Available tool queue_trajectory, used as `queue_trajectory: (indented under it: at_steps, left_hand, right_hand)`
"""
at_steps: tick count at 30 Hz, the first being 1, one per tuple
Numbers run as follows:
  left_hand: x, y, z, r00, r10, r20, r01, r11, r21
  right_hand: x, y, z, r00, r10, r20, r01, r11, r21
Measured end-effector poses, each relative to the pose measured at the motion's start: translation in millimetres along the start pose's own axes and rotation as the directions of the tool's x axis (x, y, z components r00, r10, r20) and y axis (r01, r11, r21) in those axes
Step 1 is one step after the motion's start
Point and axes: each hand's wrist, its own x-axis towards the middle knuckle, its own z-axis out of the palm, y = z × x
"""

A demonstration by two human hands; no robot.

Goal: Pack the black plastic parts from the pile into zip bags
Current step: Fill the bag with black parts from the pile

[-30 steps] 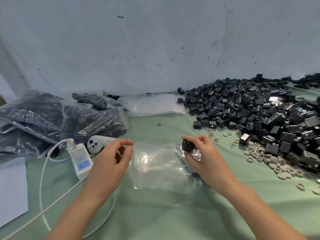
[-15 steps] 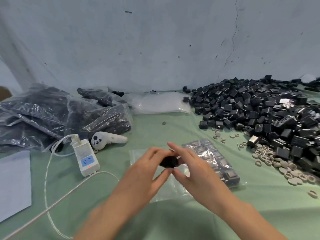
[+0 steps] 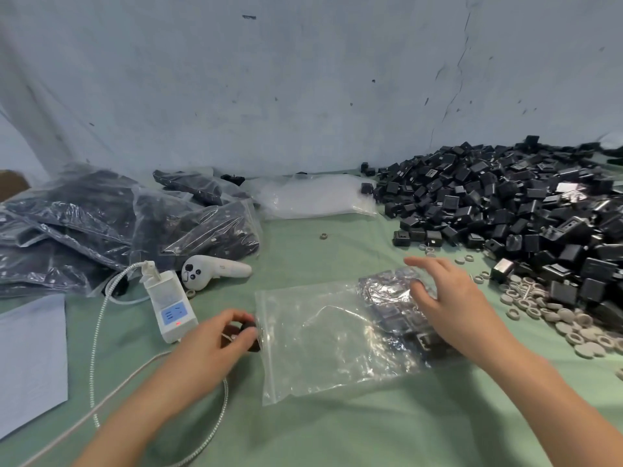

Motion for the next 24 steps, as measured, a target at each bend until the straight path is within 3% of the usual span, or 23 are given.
queue_trajectory:
  at_steps: [6,11,15,19,22,24]
  left_hand:
    - [-1.2,7.0,20.8,0.962,0.035,0.271,0.069,0.929,-0.365]
    - [8.3,16.6,29.5,0.940,0.162,0.300,-0.063,0.947,-0.314]
    - [16.8,23.9,38.5,0.914,0.280,0.292,-0.250,0.959,-0.137]
    - [26.0,25.7,52.7,0.903,0.311,0.295,-0.291,0.950,-0.110]
    - [35.7,28.7,61.2,0.896,0.340,0.286,-0.369,0.928,0.053]
    - [37.8,35.9,65.7,0.883,0.312,0.349,-0.314,0.948,-0.054]
  right_hand:
    - [1.6,3.6,1.8,0.994,0.075,0.080,-0.069,0.994,-0.081]
    - [0.4,3.2,7.6,0.993,0.056,0.103,-0.041,0.989,-0.143]
    - [2.7,4.2,8.1,0.991,0.050,0.124,-0.031,0.988,-0.153]
    - [4.2,4.5,9.6,0.986,0.034,0.163,-0.003,0.983,-0.183]
    - [5.3,3.3,11.0,0.977,0.015,0.213,0.026,0.981,-0.190]
    - [5.0,2.2,12.2,0.965,0.020,0.261,0.034,0.979,-0.201]
